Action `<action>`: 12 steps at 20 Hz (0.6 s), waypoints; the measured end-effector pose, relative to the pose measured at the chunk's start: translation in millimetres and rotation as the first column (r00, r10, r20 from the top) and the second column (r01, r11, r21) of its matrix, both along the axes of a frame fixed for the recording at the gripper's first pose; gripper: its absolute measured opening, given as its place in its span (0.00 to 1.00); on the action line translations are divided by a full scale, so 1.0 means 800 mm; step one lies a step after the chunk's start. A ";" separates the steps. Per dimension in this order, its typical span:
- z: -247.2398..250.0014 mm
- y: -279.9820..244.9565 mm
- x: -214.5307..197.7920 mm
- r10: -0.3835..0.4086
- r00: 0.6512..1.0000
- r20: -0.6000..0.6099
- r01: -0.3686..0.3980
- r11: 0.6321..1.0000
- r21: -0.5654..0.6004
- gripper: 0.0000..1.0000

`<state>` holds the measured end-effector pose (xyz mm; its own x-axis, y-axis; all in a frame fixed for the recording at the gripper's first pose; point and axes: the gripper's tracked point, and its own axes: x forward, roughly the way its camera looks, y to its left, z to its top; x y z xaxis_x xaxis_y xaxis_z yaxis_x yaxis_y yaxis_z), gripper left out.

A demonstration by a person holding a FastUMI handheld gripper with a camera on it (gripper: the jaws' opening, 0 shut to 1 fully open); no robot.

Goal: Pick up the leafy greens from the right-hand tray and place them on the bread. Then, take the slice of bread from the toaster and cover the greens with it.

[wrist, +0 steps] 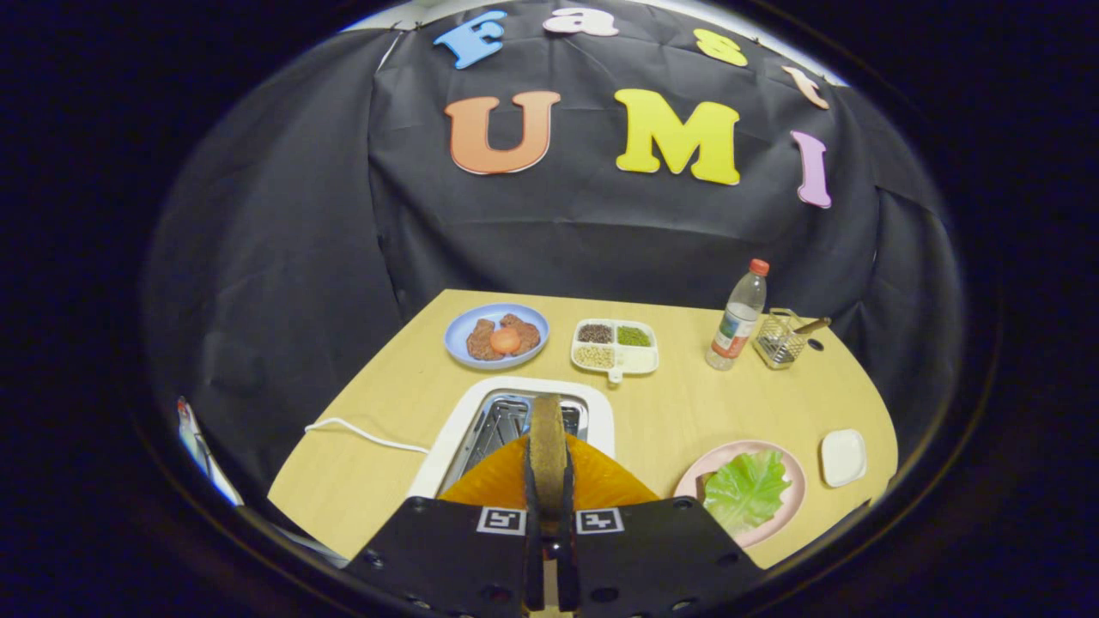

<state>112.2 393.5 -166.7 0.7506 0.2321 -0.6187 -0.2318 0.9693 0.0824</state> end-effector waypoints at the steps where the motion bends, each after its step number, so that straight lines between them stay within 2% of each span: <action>1: 0.011 0.000 -0.002 -0.006 1.000 0.000 0.006 1.000 0.016 0.06; 3: 0.037 -0.006 -0.001 -0.024 1.000 0.020 0.023 0.999 0.034 0.06; 4: 0.054 -0.009 -0.002 -0.030 0.999 0.035 0.028 0.999 0.039 0.03; 12: 0.180 -0.052 -0.009 -0.066 0.989 0.130 0.049 0.990 0.134 0.03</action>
